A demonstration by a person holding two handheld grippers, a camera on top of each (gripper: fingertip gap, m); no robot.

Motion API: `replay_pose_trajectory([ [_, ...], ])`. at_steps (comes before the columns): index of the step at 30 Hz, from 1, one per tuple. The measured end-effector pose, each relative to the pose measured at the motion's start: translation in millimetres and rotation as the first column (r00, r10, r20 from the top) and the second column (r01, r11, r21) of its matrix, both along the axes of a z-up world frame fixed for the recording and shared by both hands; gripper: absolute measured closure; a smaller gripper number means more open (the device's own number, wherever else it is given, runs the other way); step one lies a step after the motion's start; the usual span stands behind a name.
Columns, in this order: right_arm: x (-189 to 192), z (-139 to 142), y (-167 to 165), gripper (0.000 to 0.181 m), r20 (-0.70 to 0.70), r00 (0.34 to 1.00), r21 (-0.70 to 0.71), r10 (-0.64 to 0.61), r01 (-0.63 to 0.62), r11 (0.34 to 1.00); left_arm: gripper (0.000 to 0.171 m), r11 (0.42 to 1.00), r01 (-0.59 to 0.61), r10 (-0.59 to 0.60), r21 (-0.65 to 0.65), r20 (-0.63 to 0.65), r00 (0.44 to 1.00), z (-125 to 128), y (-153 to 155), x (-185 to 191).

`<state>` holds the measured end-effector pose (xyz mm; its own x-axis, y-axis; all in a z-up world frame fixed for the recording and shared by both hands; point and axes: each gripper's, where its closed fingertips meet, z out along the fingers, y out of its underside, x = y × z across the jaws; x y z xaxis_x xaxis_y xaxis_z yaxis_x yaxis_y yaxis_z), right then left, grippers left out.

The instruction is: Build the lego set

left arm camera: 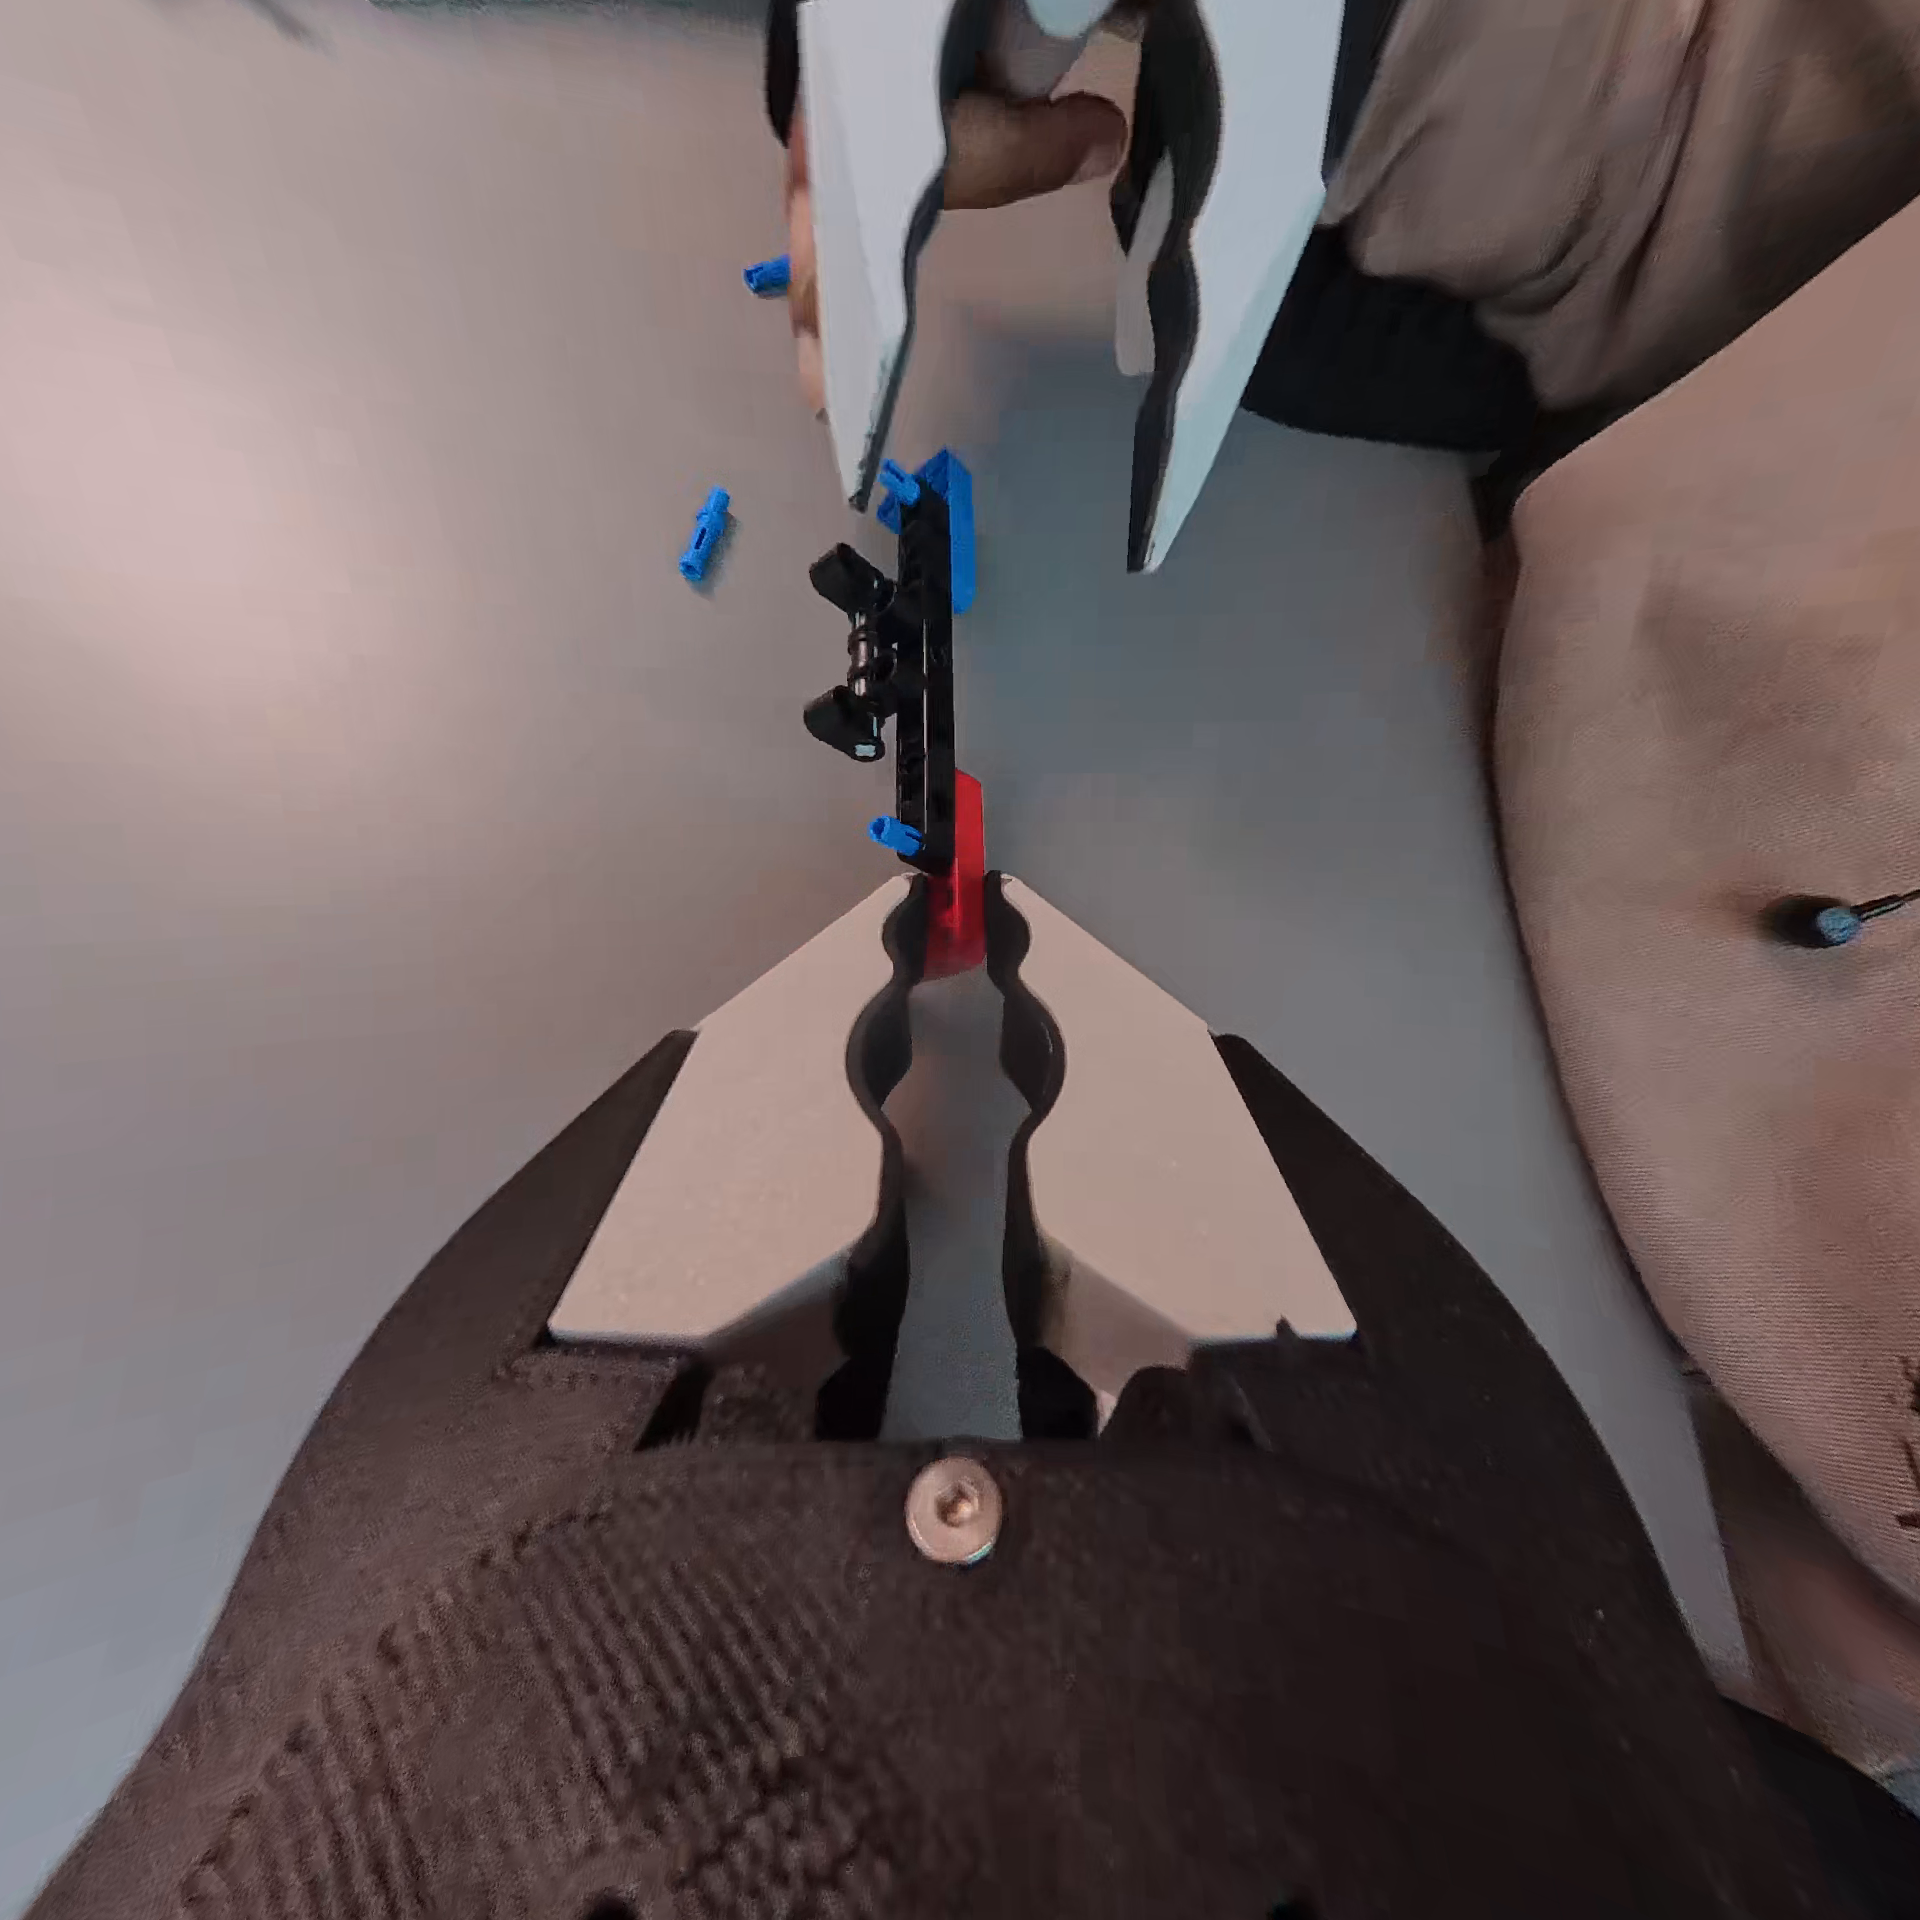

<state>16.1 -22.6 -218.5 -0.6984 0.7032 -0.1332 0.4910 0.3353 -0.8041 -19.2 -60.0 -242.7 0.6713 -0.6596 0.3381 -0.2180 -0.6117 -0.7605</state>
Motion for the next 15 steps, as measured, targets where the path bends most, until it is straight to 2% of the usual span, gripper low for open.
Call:
replay_pose_trajectory([
  [2,3.5,-9.1,2.9,0.131,-0.072,0.997,0.189,0.025,-0.011,0.982,0.163,0.998,-0.002,0.008,-0.062,0.096,0.995,2.6,-2.0,0.9],
  [4,2.8,-24.1,11.0,0.143,-0.1,0.995,0.345,0.023,0.013,0.938,0.162,0.995,0.039,-0.023,-0.091,0.166,0.986,4.7,-7.7,6.2],
  [5,2.9,-28.5,10.6,0.154,-0.106,0.994,0.365,0.029,0.012,0.931,0.162,0.995,0.051,-0.035,-0.087,0.177,0.984,5.1,-9.2,7.7],
  [8,3.6,-28.2,6.3,0.157,-0.083,0.996,0.289,0.015,0.01,0.957,0.162,0.999,0.033,-0.028,-0.042,0.117,0.993,4.0,-7.2,3.9],
  [11,4.6,-25.7,10.3,0.157,-0.031,0.999,0.237,-0.014,0.021,0.971,0.147,0.999,0.008,-0.008,0.038,-0.013,1.0,1.4,-2.8,-5.1],
  [15,3.8,-34.2,17.1,0.157,0.015,0.999,0.267,-0.05,0.044,0.963,0.145,0.993,0.035,-0.013,0.115,-0.186,0.983,-5.9,-2.5,-10.4],
])
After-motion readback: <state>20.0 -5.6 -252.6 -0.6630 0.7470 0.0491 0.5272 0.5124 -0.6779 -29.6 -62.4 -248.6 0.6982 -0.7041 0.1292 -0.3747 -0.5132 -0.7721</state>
